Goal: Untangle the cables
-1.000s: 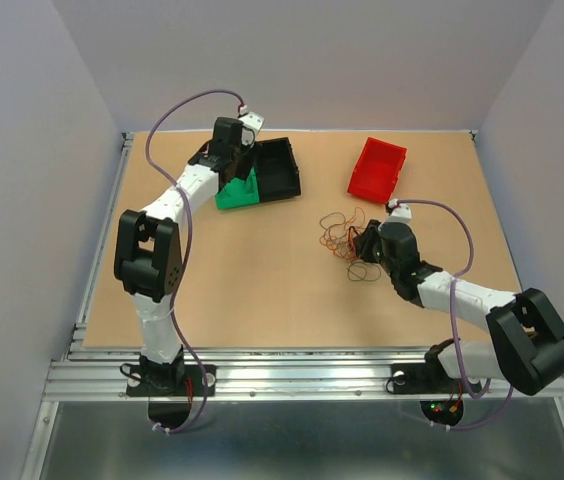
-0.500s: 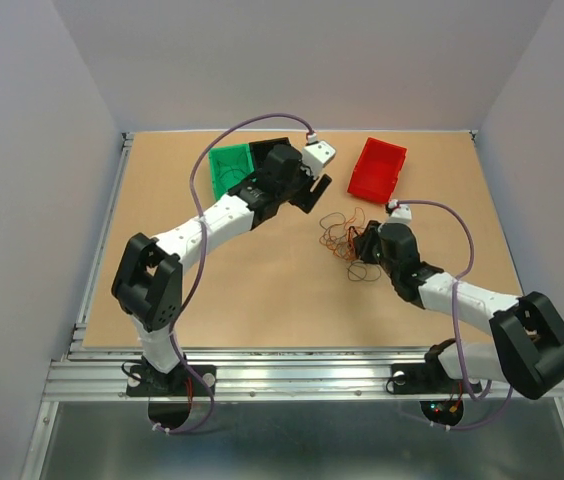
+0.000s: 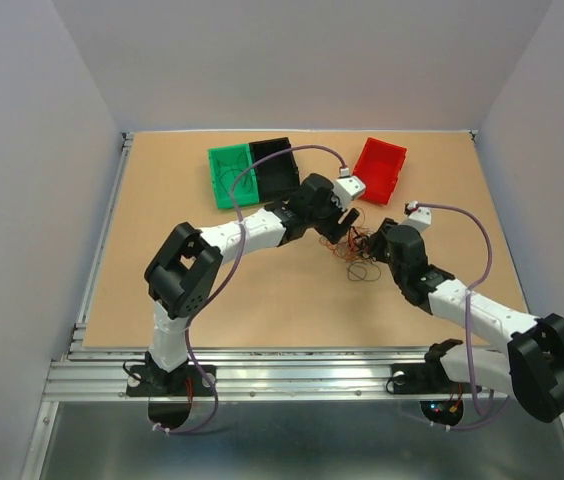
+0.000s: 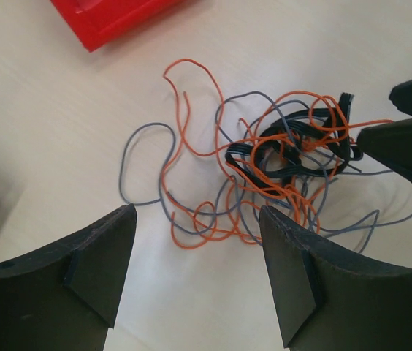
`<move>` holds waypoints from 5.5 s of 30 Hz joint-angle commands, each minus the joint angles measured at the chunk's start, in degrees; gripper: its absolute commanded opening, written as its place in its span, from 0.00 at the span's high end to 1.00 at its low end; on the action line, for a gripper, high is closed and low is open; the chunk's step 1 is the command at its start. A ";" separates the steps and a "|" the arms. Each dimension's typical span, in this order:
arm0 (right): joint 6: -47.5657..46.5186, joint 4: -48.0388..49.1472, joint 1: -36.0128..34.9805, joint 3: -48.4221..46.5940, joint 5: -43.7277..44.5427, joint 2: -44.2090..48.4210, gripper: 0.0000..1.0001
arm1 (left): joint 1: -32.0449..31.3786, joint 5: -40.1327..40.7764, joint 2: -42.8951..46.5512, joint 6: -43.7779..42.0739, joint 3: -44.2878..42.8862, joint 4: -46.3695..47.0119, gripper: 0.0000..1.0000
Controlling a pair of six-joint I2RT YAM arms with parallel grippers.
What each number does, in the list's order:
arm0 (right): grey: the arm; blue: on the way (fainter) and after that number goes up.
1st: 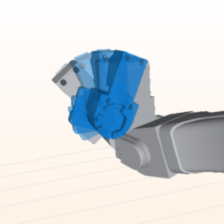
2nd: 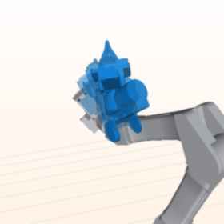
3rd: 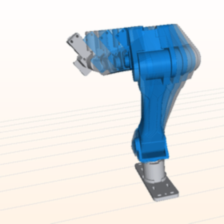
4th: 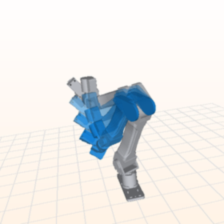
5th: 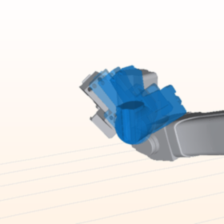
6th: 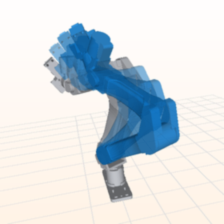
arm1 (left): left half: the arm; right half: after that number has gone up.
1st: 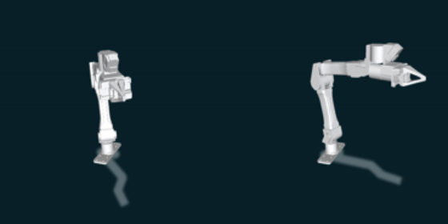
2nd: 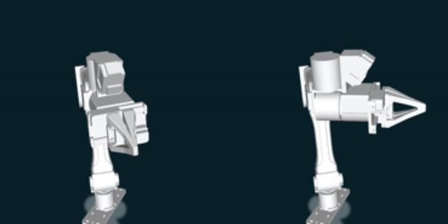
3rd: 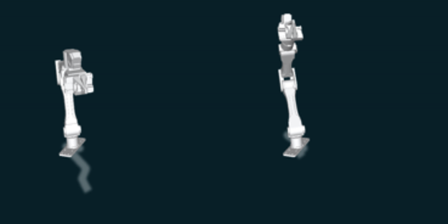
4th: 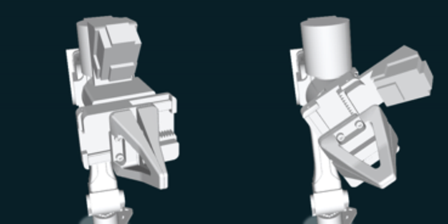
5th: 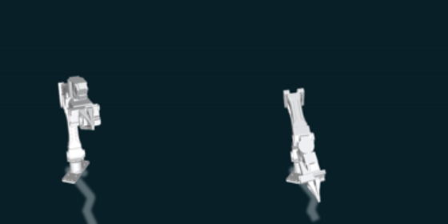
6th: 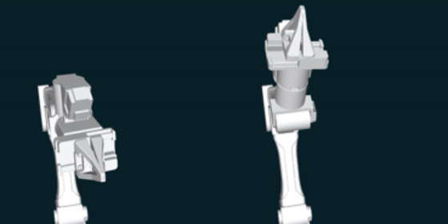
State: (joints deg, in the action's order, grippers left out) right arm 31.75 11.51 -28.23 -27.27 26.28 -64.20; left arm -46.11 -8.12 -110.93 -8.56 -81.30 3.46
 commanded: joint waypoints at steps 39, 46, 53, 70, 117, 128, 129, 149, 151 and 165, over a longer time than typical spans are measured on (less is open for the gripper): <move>-3.62 1.68 0.37 -6.83 -39.73 19.13 0.99 | 12.18 -25.97 34.64 2.58 29.60 27.91 0.26; -2.31 5.62 0.19 -9.73 -42.28 12.97 0.99 | 11.39 -35.12 35.79 0.12 31.11 29.76 0.26; -1.25 7.39 -0.16 -11.23 -43.51 11.56 0.99 | 8.41 -33.46 32.02 -2.42 30.23 29.32 0.28; 0.16 7.12 -0.07 -15.36 -39.20 11.82 0.99 | 5.86 -31.61 26.57 -6.47 28.92 27.74 0.37; -0.20 -18.54 -0.07 -7.72 19.76 49.50 0.99 | 25.62 -4.89 32.88 13.56 26.10 26.68 1.00; -2.64 -22.14 -0.07 -5.69 19.27 57.19 1.00 | 26.60 -17.44 40.36 13.48 27.77 26.68 1.00; -3.26 -22.14 -0.07 -6.30 15.94 55.78 1.00 | 26.33 -18.85 40.36 13.22 27.60 26.51 1.00; -15.92 12.08 -0.07 -1.48 -43.13 11.67 0.00 | 20.63 -22.55 45.63 6.63 26.63 22.03 1.00; -16.45 14.67 -0.16 -2.60 -45.34 8.06 0.00 | 19.31 -22.03 46.24 5.75 26.45 21.24 1.00; -22.43 35.15 -4.64 -7.36 -52.47 -18.75 0.00 | 15.52 -18.78 47.92 3.64 24.17 17.10 1.00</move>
State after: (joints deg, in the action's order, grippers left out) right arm 11.57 34.54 -31.38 -31.07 -23.94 -79.18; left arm -30.30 -27.68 -65.28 -3.77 -54.04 19.40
